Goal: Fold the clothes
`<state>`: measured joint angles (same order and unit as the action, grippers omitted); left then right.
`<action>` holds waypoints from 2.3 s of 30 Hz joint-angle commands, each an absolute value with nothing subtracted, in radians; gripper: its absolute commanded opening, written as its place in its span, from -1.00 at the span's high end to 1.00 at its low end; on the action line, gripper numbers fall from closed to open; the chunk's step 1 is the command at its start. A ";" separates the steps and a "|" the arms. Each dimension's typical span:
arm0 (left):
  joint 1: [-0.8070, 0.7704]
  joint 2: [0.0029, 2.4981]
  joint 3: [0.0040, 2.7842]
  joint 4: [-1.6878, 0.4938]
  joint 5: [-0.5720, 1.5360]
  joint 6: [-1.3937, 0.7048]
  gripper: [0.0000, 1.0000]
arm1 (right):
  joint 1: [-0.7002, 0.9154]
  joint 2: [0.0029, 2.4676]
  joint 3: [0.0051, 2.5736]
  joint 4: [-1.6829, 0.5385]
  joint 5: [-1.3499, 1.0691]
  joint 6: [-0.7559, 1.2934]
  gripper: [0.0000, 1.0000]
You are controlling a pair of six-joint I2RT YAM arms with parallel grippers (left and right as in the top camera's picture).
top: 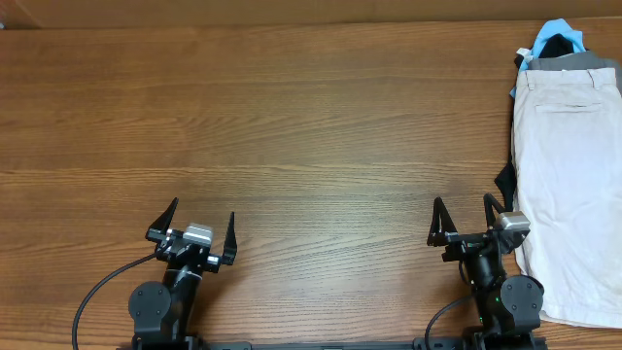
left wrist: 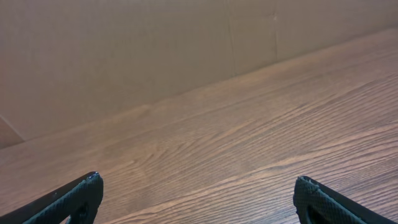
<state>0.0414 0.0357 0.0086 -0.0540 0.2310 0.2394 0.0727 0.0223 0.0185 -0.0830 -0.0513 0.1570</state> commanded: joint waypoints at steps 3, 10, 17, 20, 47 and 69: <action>0.047 0.039 0.005 -0.055 0.217 0.240 -1.00 | 0.078 0.023 0.008 -0.080 -0.046 0.157 -1.00; 0.047 0.039 0.005 -0.055 0.217 0.240 -1.00 | 0.078 0.023 0.008 -0.080 -0.046 0.158 -1.00; 0.047 0.039 0.005 -0.055 0.217 0.240 -1.00 | 0.077 0.023 0.008 -0.080 -0.046 0.158 -1.00; 0.047 0.039 0.005 -0.055 0.217 0.240 -1.00 | 0.078 0.023 0.008 -0.080 -0.046 0.158 -1.00; 0.045 0.039 0.005 -0.055 0.217 0.240 -1.00 | 0.077 0.023 0.008 -0.080 -0.046 0.158 -1.00; 0.046 0.039 0.010 0.067 0.327 0.029 -1.00 | 0.077 0.023 0.012 0.079 -0.189 0.228 -1.00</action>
<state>0.0414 0.0360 0.0086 0.0380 0.2886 0.1596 0.0727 0.0227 0.0185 0.0437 -0.1375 0.1696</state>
